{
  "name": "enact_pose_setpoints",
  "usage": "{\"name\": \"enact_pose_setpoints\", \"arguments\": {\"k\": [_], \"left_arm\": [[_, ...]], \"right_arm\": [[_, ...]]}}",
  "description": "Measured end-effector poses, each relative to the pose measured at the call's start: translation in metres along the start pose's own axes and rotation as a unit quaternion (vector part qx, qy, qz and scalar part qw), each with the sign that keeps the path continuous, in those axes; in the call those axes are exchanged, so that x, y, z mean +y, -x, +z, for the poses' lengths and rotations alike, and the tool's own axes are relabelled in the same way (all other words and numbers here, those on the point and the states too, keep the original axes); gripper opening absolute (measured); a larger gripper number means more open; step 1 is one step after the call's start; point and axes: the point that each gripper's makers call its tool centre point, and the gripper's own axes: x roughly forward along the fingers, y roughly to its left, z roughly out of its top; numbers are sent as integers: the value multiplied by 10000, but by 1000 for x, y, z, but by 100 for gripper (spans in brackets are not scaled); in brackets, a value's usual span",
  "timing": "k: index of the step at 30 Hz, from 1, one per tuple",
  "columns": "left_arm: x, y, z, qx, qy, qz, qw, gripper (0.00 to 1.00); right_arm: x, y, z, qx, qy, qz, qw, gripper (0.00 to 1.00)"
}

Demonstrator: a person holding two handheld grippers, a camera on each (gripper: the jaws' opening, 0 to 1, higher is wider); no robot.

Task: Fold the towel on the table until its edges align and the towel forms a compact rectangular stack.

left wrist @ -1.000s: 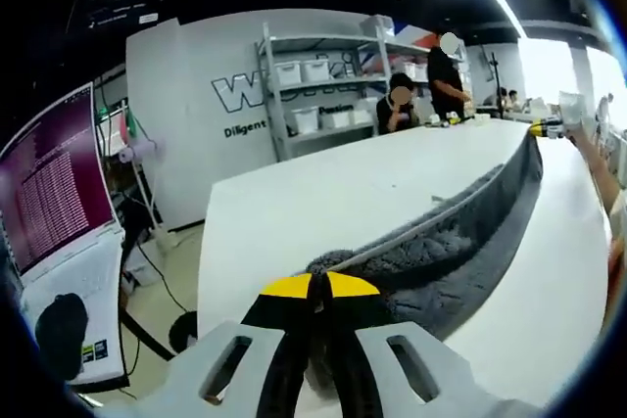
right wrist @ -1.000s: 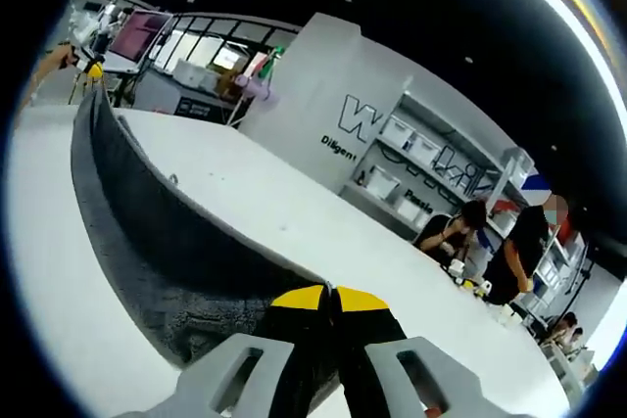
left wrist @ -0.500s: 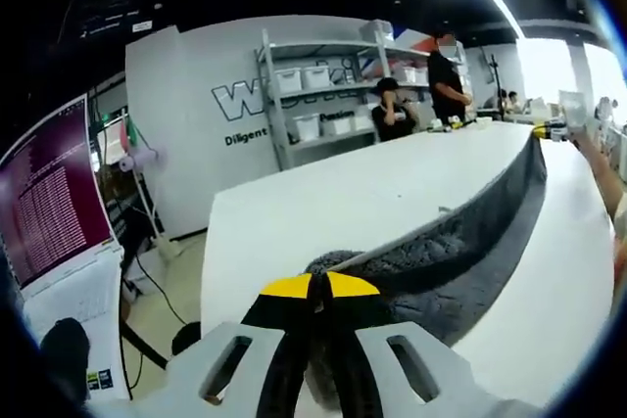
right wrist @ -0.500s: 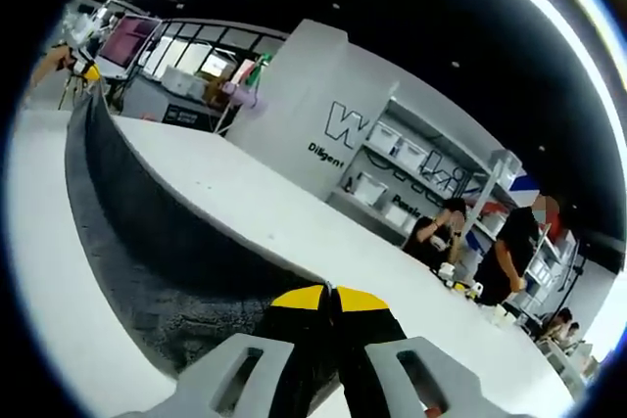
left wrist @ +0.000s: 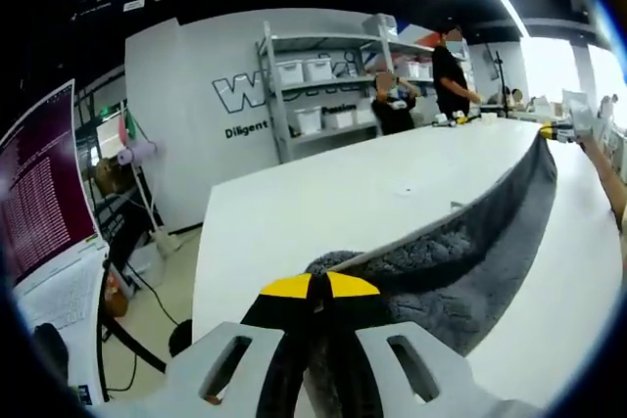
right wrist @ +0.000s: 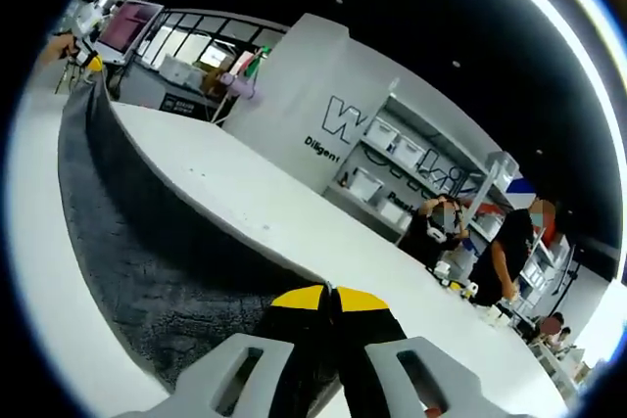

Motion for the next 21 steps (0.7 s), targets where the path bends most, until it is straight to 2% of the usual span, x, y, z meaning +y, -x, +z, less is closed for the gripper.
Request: {"name": "enact_pose_setpoints", "arguments": {"k": [7,14,21], "left_arm": [[-6,-15,-21,257,-45,-25,9997,3],[-11,-17,-32,349,-88,-17,9994,3],[-12,-18,-45,463,-133,23,9988,5]], "right_arm": [[8,-10,-16,222,131,43,9997,0],[26,-15,-32,435,318,222,9983,0],[41,-16,-37,493,444,402,9970,0]]}}
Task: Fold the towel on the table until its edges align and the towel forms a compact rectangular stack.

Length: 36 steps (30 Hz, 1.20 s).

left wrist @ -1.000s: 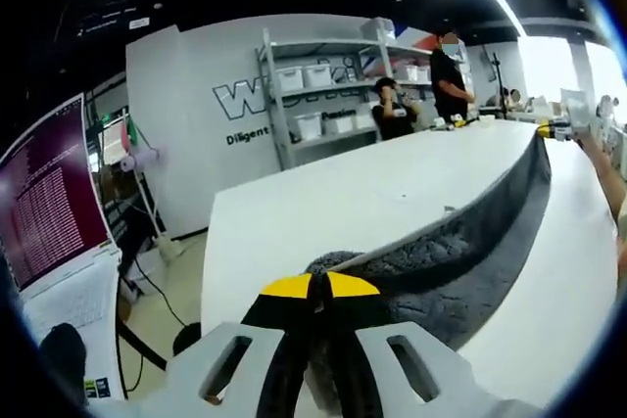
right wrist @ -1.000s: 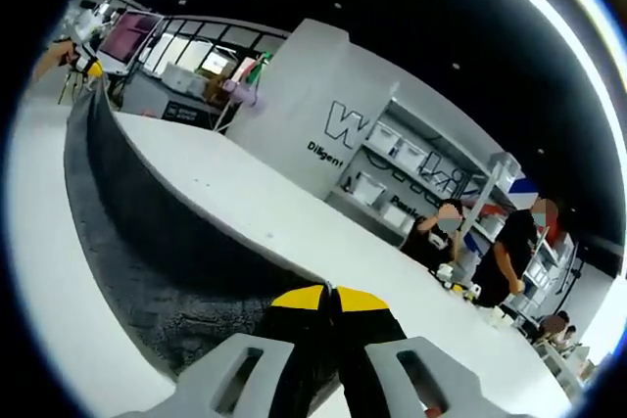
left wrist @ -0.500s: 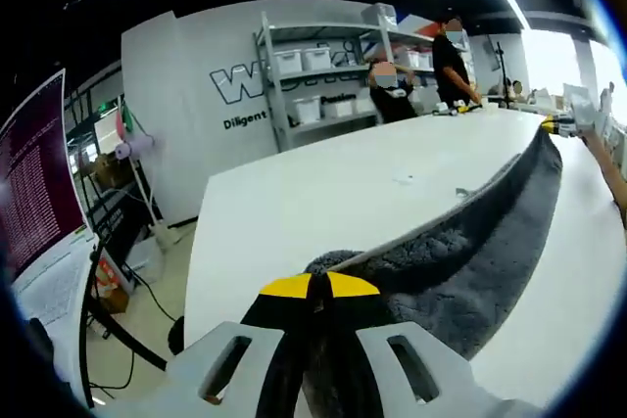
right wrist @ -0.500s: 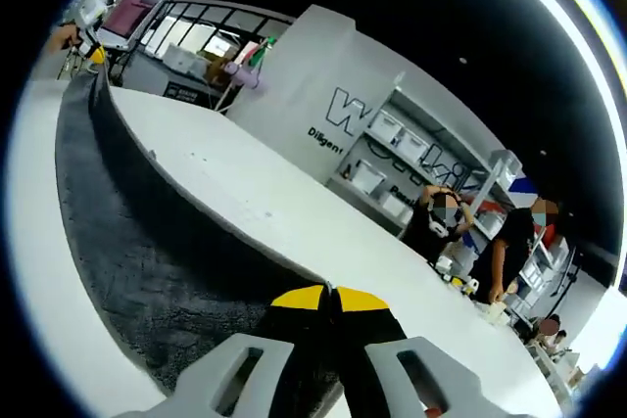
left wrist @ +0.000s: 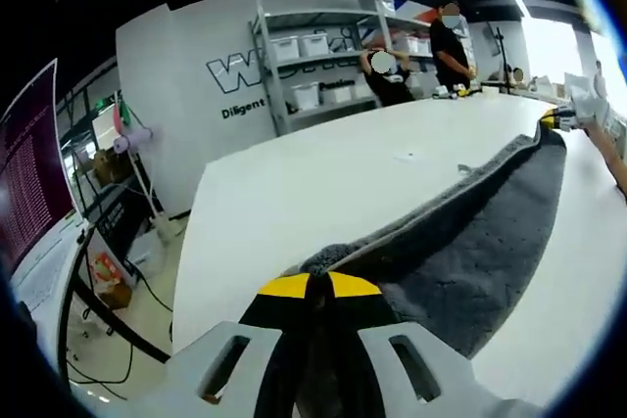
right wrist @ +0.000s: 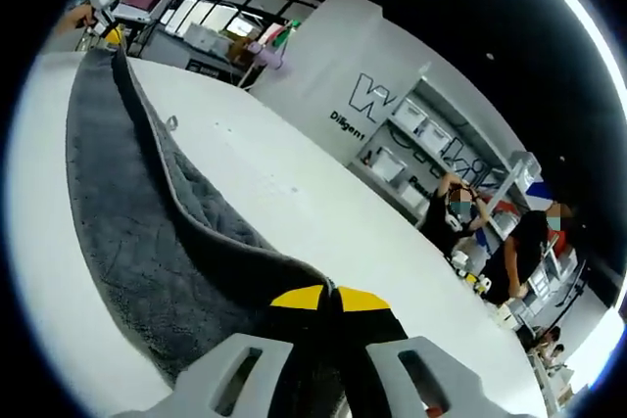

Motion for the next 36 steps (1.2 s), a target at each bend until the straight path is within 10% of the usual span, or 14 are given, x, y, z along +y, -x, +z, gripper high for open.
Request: {"name": "enact_pose_setpoints", "arguments": {"k": [31,36], "left_arm": [[10,7,-27,216,514,385,9977,58],[10,10,-34,323,800,385,9955,70]], "right_arm": [[-8,-12,-29,475,-85,-312,9983,38],[-14,-7,-39,672,-233,-375,9968,63]]}}
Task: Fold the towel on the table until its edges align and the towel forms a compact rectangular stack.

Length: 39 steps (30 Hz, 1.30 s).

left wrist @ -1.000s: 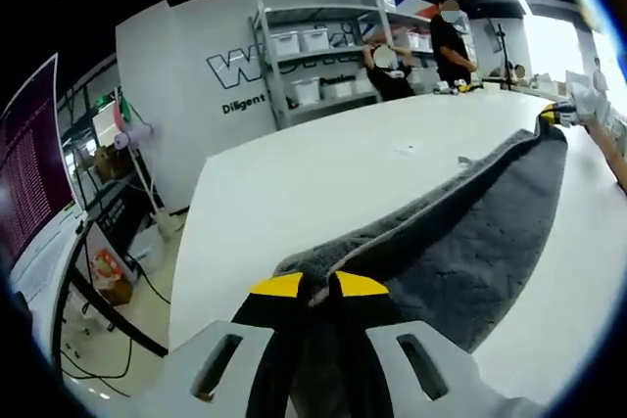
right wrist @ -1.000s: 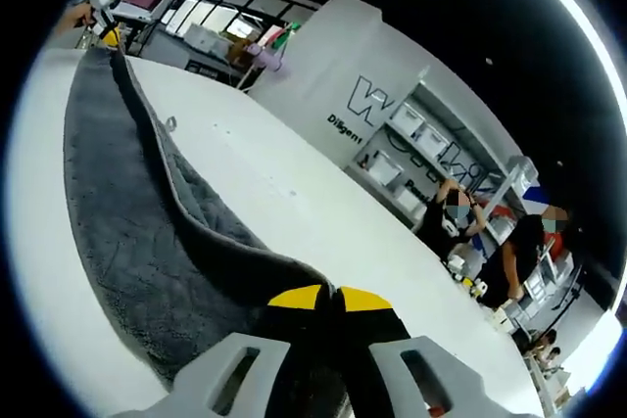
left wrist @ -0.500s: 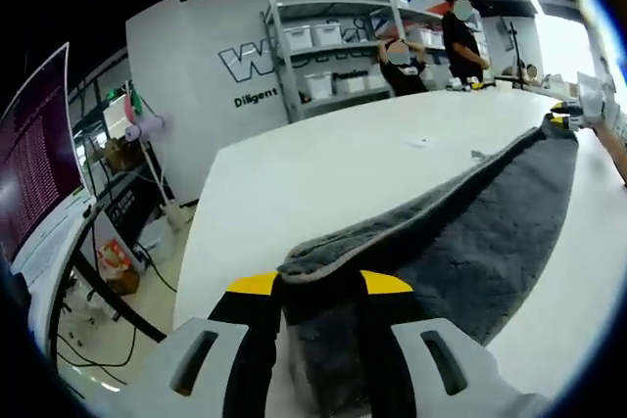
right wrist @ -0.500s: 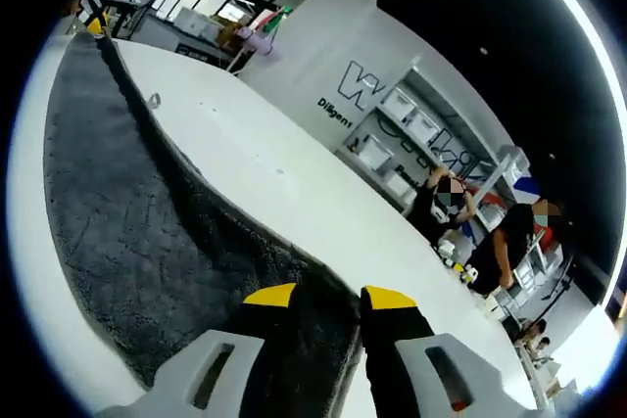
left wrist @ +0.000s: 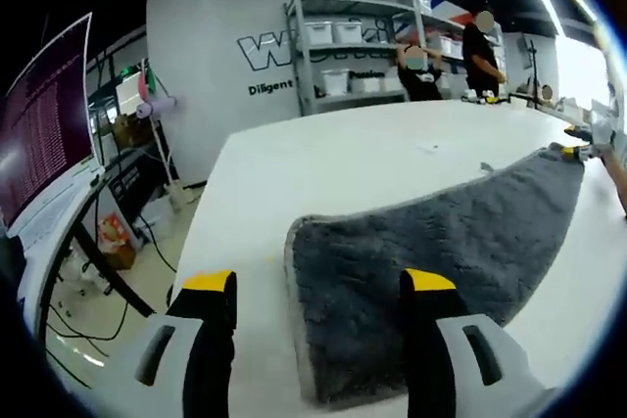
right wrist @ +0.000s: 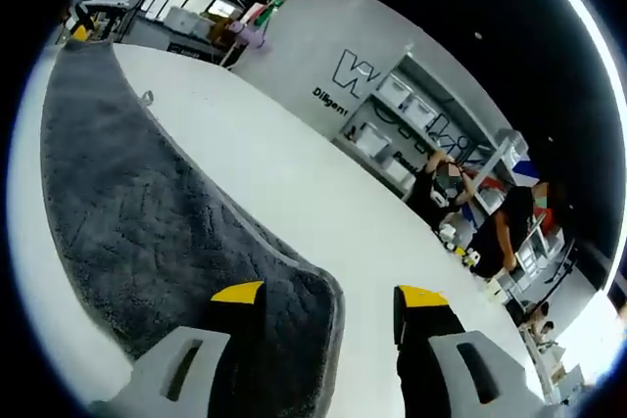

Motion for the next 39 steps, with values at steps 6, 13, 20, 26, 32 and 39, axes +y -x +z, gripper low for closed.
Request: {"name": "enact_pose_setpoints", "arguments": {"k": [6,13,20,26,32,39], "left_arm": [[0,9,-4,14,66,-112,9999,73],[-8,25,-11,-35,567,-603,9966,76],[-23,40,-20,-1,463,-973,9942,82],[-19,47,-17,-291,309,-763,9962,79],[-4,51,-8,-556,381,-465,9966,75],[-19,48,-17,-421,701,-975,9919,61]], "right_arm": [[2,7,-13,183,-458,197,9986,77],[6,14,-20,244,-1318,548,9895,88],[13,16,-17,169,-1722,833,9814,94],[13,22,-11,35,-1935,893,9770,97],[15,20,-13,99,-1869,909,9781,95],[22,21,-11,67,-1779,1060,9783,89]]}}
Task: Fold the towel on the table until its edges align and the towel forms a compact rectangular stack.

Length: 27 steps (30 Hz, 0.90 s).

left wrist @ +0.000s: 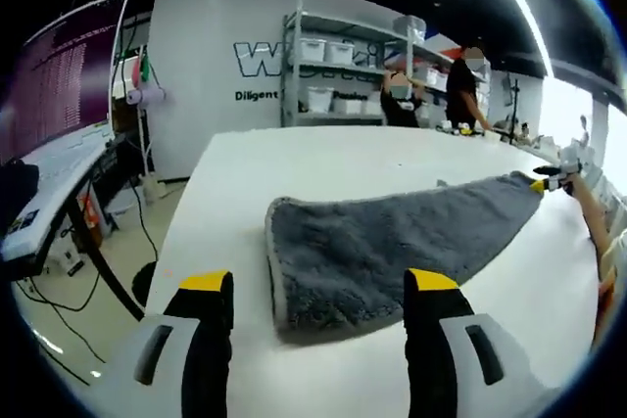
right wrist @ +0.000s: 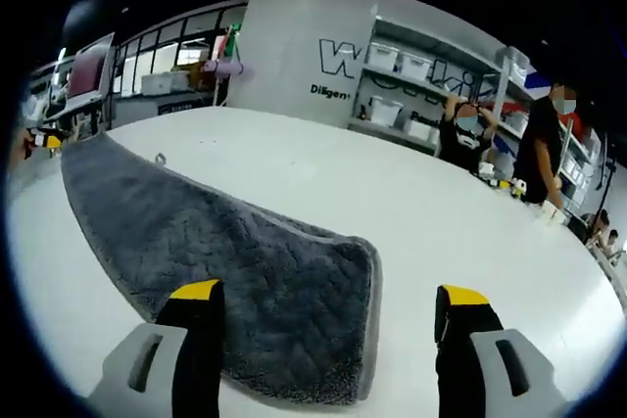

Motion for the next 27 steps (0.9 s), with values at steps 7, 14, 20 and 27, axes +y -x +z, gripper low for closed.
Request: {"name": "enact_pose_setpoints", "arguments": {"k": [7,14,20,27], "left_arm": [[10,0,-14,258,182,186,9993,39],[12,1,-22,372,190,265,9988,23],[22,0,-29,497,118,450,9977,11],[25,1,-31,531,147,475,9973,5]], "right_arm": [[6,2,0,20,127,115,9999,81],[12,-1,-2,73,110,289,9995,78],[12,0,-2,52,100,279,9995,77],[11,0,-2,52,134,264,9995,76]]}}
